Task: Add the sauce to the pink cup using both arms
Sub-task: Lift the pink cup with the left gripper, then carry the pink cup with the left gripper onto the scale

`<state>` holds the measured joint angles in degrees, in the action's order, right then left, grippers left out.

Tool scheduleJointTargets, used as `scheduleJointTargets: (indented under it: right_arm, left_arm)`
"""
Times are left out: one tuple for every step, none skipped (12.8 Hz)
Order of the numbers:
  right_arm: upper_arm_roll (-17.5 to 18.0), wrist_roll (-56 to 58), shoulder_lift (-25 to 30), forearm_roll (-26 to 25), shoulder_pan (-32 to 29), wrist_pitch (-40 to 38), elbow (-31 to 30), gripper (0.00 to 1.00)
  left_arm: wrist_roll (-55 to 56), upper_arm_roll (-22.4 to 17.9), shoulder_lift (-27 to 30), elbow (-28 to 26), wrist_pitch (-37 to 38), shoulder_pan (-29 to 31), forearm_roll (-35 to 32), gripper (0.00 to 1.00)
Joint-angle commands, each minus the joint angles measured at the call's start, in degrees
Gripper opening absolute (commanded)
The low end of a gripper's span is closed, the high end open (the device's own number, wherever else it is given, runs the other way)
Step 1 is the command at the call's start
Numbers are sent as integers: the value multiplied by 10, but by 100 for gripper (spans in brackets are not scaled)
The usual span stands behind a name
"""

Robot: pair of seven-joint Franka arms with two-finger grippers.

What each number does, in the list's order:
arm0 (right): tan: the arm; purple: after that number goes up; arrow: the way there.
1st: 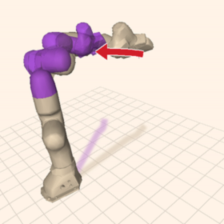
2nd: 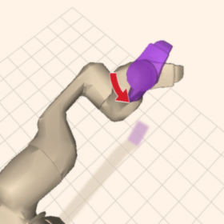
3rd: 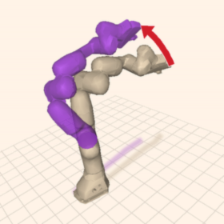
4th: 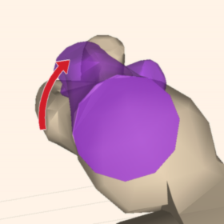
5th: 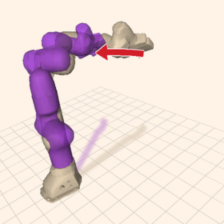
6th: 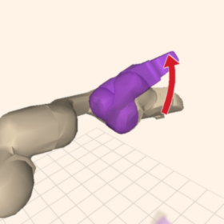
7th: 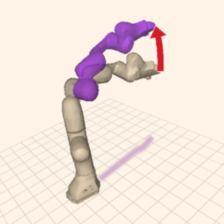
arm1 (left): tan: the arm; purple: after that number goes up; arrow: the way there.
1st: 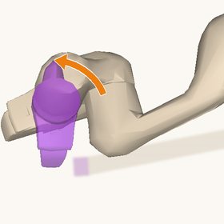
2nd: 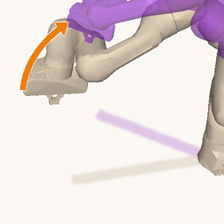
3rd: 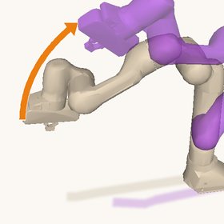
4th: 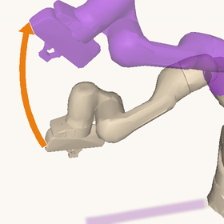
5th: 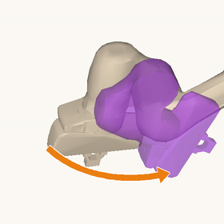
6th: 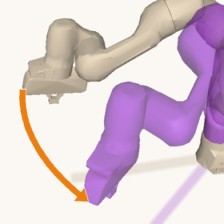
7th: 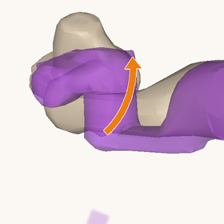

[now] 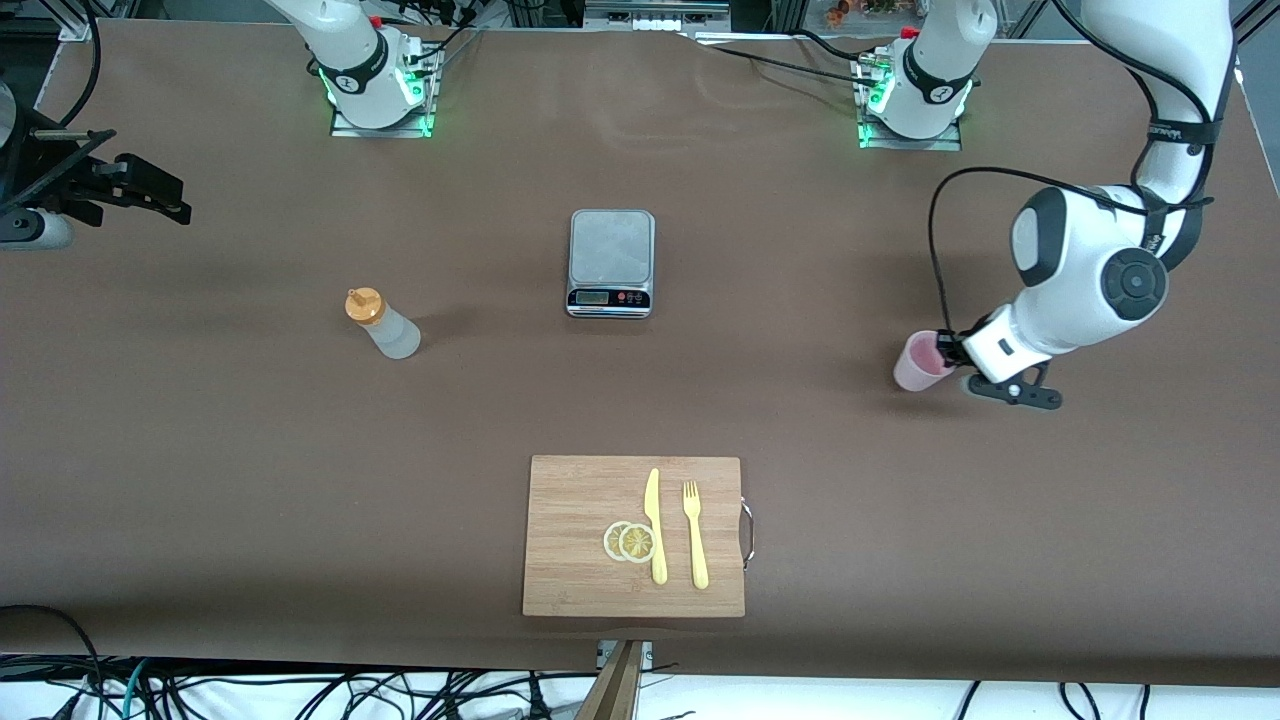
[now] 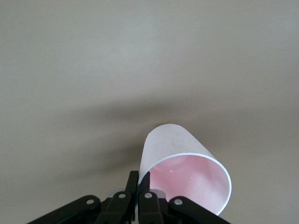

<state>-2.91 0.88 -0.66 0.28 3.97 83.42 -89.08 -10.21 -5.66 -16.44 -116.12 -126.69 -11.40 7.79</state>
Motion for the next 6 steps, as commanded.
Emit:
scheduleJointTargets:
  right_arm:
    - [0,3,0,1,-4,-8,7,100]
    - [0,3,-1,1,-4,-5,7,100]
    - [0,3,-5,2,-4,-4,7,100]
    - [0,0,-5,2,-3,-5,7,100]
    - [1,-3,-5,2,-3,-6,7,100]
    - [0,1,-5,2,-4,-2,7,100]
  left_arm:
    - [47,-3,4,30,33,-71,11,0]
    - [68,-3,3,39,45,-102,11,0]
    - [83,-2,1,45,55,-135,11,0]
    - [101,-2,0,48,60,-168,15,0]
    - [133,-2,-1,48,60,-193,29,0]
    - [157,-2,-2,49,60,-214,43,0]
